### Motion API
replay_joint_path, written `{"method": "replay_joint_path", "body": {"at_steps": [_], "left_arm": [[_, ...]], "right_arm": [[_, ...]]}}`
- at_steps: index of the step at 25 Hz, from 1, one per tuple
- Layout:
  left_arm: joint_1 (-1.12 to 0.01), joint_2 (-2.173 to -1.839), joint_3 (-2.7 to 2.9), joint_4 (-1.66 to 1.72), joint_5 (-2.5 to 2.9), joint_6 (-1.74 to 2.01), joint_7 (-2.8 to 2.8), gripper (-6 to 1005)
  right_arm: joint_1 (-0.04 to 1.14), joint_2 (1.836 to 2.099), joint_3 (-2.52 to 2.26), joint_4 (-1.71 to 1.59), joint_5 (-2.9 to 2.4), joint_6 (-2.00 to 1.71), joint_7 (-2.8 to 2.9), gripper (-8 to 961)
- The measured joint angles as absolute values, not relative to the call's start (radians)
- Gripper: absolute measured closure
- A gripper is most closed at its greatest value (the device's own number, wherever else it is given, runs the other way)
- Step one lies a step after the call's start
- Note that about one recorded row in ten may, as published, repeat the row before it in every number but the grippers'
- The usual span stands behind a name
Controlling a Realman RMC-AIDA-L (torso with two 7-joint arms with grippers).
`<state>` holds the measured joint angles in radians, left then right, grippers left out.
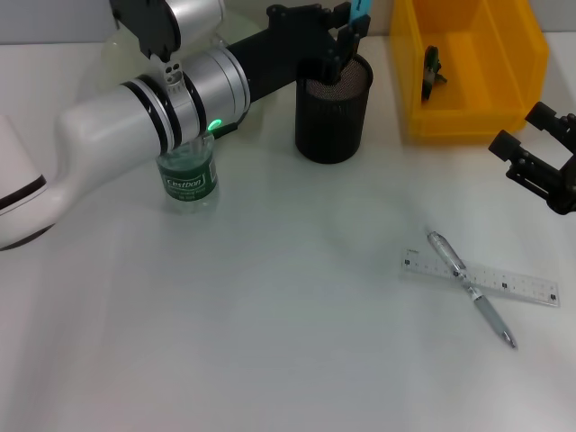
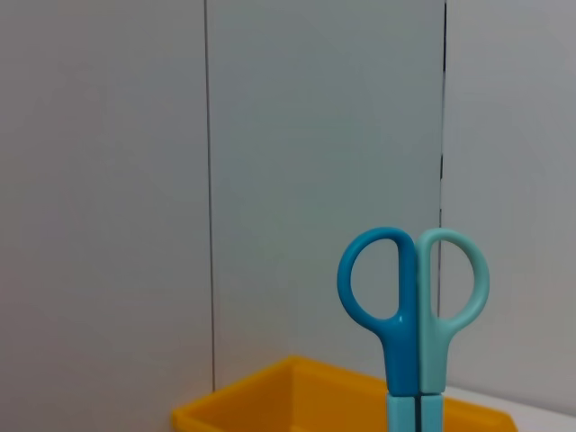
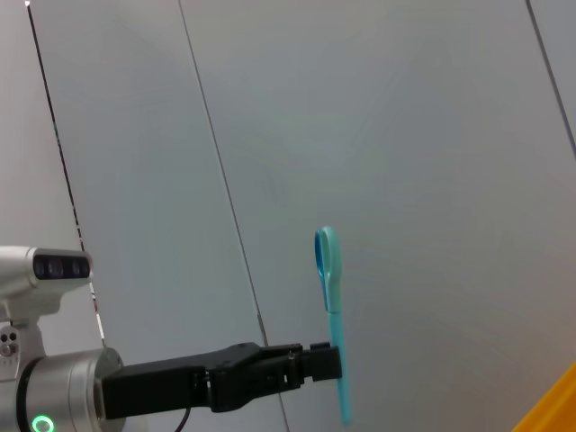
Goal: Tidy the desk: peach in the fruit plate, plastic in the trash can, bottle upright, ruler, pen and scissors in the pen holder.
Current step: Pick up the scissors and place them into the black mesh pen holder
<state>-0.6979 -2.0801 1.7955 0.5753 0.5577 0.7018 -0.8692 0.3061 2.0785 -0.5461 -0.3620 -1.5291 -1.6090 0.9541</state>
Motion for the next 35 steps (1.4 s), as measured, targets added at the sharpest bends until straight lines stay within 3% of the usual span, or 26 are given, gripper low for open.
{"method": "replay_joint_path", "body": {"at_steps": [35], "left_arm": [[-0.699,-2.080,1.870,0.557,0.514,0.711,-0.868,765]], "right_arm": [[0.298,2.079,-0.546,-0.362,-1.528,-1.630,0.954,134]]}}
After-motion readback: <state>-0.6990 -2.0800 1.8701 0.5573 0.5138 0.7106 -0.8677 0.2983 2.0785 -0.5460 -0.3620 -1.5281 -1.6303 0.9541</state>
